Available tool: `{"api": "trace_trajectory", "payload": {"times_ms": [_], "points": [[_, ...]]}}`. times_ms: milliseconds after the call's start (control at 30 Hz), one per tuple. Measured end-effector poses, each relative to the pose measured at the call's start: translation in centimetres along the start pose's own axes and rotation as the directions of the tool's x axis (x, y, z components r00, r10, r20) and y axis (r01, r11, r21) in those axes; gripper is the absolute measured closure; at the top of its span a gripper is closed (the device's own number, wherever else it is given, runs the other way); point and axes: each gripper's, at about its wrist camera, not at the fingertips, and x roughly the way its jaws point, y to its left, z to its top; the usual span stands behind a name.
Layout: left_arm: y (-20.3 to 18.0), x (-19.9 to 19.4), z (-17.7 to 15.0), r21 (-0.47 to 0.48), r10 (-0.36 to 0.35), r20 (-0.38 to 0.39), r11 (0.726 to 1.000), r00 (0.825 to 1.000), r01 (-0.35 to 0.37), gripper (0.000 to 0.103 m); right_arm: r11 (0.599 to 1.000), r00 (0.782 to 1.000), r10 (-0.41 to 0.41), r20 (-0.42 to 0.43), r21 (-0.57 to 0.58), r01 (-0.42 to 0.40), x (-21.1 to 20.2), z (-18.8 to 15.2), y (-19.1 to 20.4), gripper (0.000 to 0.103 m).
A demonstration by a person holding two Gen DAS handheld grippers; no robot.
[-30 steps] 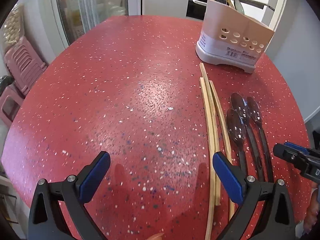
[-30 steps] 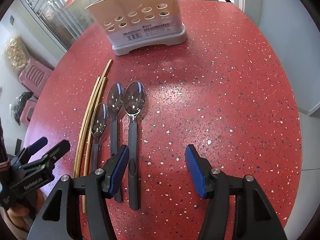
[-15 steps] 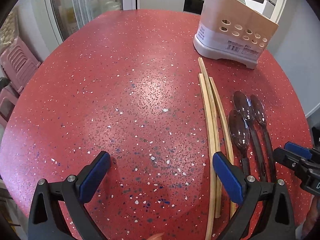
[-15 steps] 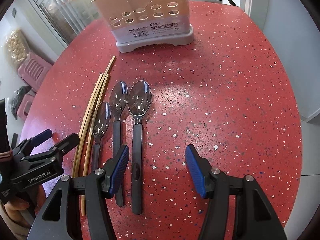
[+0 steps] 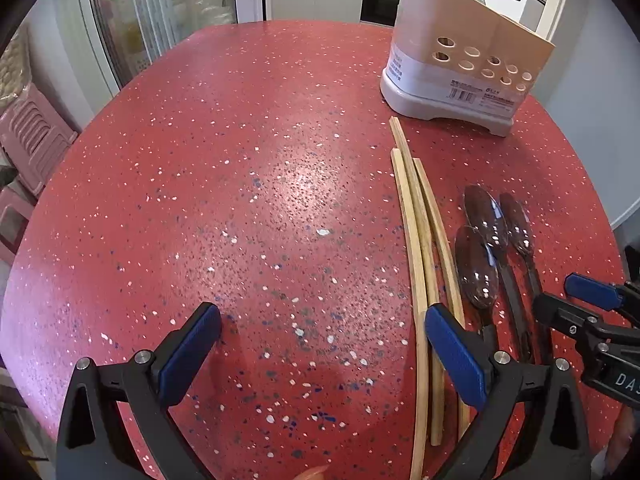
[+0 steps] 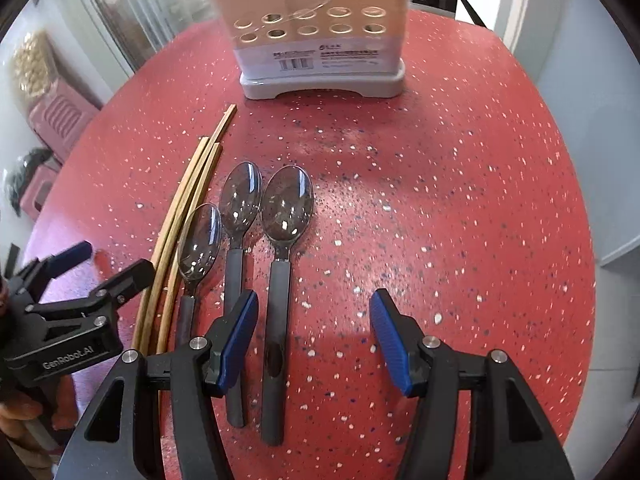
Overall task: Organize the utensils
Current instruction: 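Move both tools back over the remaining utensils on the table, then grasp a dark-handled spoon with the right tool while the left tool grasps a plain chopstick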
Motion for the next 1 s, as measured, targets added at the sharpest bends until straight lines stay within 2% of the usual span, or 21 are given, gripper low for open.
{"api": "trace_trajectory", "payload": {"times_ms": [300, 367, 500, 567, 767, 867, 933, 1000], "points": [[-0.5, 0.8, 2.0, 0.058, 0.02, -0.019, 0.998, 1.0, -0.019, 0.0, 0.993, 0.995, -0.087, -0.047, -0.084, 0.083, 1.7, 2.1, 2.0, 0.041], [-0.6, 0.9, 2.6, 0.072, 0.035, -0.021, 0.997, 0.999, -0.033, 0.0, 0.992, 0.994, -0.086, -0.06, -0.094, 0.08, 1.9, 2.7, 2.2, 0.043], [-0.7, 1.3, 3.5, 0.087, 0.041, -0.034, 0.996, 0.999, -0.038, 0.0, 0.993, 0.993, -0.081, -0.082, -0.087, 0.074, 1.8, 3.8, 2.1, 0.079], [-1.0, 1.5, 3.8, 0.098, 0.038, -0.045, 0.995, 0.998, -0.034, 0.0, 0.995, 0.993, -0.071, -0.094, -0.081, 0.063, 1.9, 4.4, 1.9, 0.089], [-2.2, 2.6, 5.8, 0.152, 0.043, -0.095, 0.988, 0.995, -0.028, 0.0, 0.995, 0.995, -0.039, -0.092, -0.094, 0.03, 1.9, 5.0, 1.3, 0.09], [-2.4, 3.0, 6.6, 0.144, -0.024, -0.132, 0.989, 0.991, 0.044, 0.0, 0.997, 0.996, -0.01, -0.089, -0.083, 0.002, 1.5, 4.6, 0.7, 0.09], [-2.6, 3.1, 7.4, 0.151, -0.025, -0.142, 0.987, 0.99, 0.047, 0.004, 0.997, 0.996, 0.016, -0.093, -0.067, -0.022, 1.2, 3.9, 0.2, 0.09], [-2.9, 3.3, 8.1, 0.166, -0.03, -0.153, 0.985, 0.988, 0.055, 0.013, 0.997, 0.994, 0.049, -0.094, -0.048, -0.053, 0.9, 3.8, -0.4, 0.09]]}}
